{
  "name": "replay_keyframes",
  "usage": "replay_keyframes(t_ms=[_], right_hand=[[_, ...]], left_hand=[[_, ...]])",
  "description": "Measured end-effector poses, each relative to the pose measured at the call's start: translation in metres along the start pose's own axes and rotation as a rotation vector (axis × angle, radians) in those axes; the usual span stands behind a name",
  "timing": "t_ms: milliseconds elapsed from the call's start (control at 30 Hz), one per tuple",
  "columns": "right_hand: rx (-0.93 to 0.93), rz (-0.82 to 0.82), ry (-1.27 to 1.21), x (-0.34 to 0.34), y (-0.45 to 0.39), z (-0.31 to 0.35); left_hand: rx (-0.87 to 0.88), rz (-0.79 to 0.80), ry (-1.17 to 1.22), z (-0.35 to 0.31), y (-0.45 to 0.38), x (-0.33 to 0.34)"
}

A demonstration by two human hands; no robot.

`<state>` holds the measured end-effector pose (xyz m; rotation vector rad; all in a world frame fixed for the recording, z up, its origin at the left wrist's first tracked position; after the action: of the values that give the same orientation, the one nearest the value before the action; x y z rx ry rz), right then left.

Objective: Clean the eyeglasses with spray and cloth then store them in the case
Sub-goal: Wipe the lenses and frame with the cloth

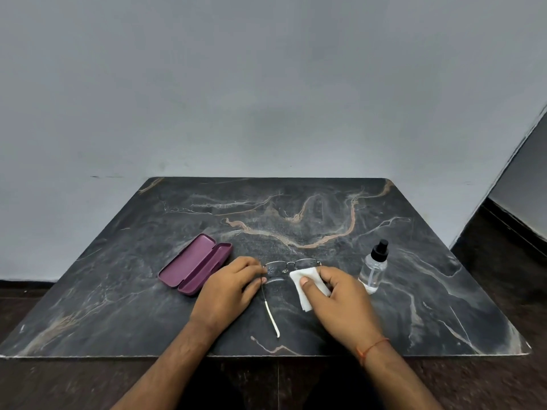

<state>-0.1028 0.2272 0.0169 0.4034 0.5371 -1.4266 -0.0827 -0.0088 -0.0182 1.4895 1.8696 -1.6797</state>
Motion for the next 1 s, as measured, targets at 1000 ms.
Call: replay_keyframes(t_ms=[1000], right_hand=[[-0.487,-0.068,0.218,0.066,-0.029,0.005]], left_hand=[[0.090,-0.052,0.008,-0.007,0.005,-0.007]])
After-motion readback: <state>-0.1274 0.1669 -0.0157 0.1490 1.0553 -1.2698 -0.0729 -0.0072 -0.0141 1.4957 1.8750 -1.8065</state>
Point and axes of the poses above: each hand's wrist, its own y-axis away from the middle knuckle, its own x-axis out of the palm, z = x × y, the point moved 6 cm from there along -y, towards the middle knuckle, and after that the axes turned 7 degrees about x, right-handed, at the moved point
